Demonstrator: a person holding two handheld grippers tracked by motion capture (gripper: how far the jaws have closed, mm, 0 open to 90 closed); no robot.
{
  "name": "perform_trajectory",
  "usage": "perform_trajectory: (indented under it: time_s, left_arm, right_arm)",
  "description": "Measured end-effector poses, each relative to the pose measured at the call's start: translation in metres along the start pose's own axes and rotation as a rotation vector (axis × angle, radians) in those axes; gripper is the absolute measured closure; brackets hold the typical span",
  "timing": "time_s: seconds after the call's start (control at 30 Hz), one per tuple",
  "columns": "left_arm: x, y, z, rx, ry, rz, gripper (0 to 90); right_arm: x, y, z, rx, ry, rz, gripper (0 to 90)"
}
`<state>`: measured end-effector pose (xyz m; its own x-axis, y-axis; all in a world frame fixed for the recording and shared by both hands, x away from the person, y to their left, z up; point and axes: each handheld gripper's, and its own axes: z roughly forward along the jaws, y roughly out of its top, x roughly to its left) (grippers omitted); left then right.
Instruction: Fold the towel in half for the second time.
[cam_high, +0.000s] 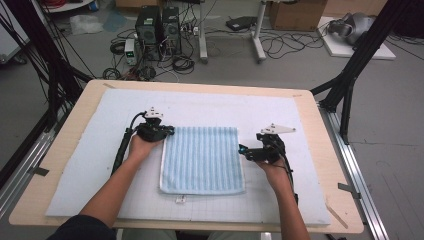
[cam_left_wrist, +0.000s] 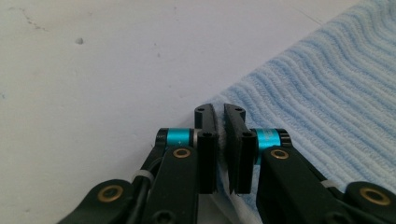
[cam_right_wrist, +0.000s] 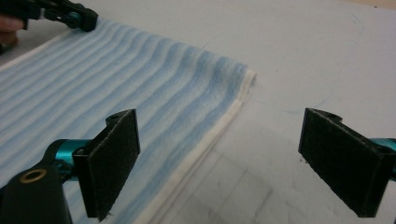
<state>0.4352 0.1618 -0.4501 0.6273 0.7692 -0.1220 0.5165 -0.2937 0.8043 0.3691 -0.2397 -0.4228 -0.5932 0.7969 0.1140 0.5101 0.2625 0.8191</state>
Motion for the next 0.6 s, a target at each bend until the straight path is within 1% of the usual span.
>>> perform_trajectory:
  time_s: [0.07,0.1,0.13,0.2,0.23,0.33,0.4,0.43,0.47,0.5,0.6]
  left_arm:
    - [0.002,0.000,-0.001,-0.006,-0.013,-0.008,85.1]
    - [0.002,0.000,-0.001,-0.008,-0.016,-0.011,85.3]
    - [0.002,0.000,-0.001,-0.017,-0.018,-0.015,85.3]
    - [0.003,0.000,-0.002,-0.023,-0.022,-0.021,85.4]
    - [0.003,0.000,-0.002,-0.027,-0.025,-0.026,85.4]
    - [0.003,0.000,-0.002,-0.034,-0.029,-0.030,85.4]
    - [0.004,0.000,-0.003,-0.032,-0.034,-0.033,85.4]
    - [0.004,0.000,-0.002,-0.038,-0.036,-0.039,85.4]
    - [0.004,0.000,-0.003,-0.037,-0.036,-0.039,85.4]
    - [0.004,0.000,-0.003,-0.040,-0.036,-0.039,85.4]
    - [0.005,0.000,-0.003,-0.043,-0.040,-0.042,85.4]
  right_arm:
    - [-0.002,0.008,0.012,0.024,-0.001,-0.003,11.7]
    - [-0.003,0.013,0.020,0.040,0.000,-0.015,11.7]
    - [-0.004,0.016,0.024,0.050,0.004,-0.016,11.7]
    - [-0.007,0.023,0.034,0.068,0.009,-0.009,11.8]
    - [-0.010,0.026,0.038,0.073,0.008,0.003,12.6]
    - [-0.017,0.031,0.051,0.091,0.022,0.020,23.7]
    - [-0.021,0.032,0.058,0.103,0.034,0.021,33.9]
    - [-0.022,0.031,0.060,0.098,0.035,0.032,38.0]
    - [-0.023,0.031,0.063,0.098,0.035,0.043,39.5]
    - [-0.023,0.031,0.066,0.109,0.039,0.052,42.4]
    - [-0.021,0.032,0.074,0.128,0.032,0.027,49.9]
